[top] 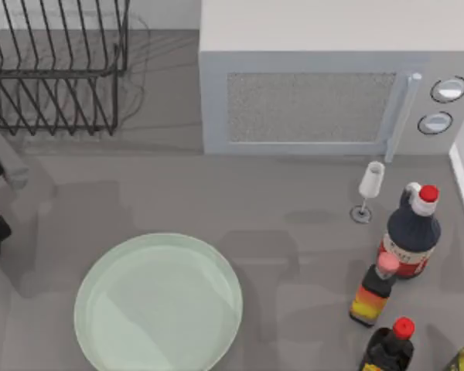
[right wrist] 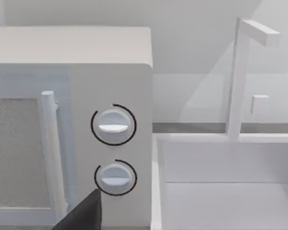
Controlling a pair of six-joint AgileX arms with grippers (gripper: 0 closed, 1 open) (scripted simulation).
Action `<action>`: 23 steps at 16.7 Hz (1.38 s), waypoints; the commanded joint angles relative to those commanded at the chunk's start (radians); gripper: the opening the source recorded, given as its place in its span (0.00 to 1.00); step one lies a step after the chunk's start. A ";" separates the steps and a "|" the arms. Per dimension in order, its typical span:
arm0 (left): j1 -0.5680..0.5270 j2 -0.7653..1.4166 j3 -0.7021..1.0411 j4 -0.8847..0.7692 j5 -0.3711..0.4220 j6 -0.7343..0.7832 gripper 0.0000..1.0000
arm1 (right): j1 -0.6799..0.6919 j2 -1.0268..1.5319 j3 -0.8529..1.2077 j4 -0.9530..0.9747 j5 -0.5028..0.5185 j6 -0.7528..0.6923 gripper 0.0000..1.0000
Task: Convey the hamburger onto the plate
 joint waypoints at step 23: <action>-0.001 -0.065 0.031 -0.079 0.022 -0.017 0.00 | 0.000 0.000 0.000 0.000 0.000 0.000 1.00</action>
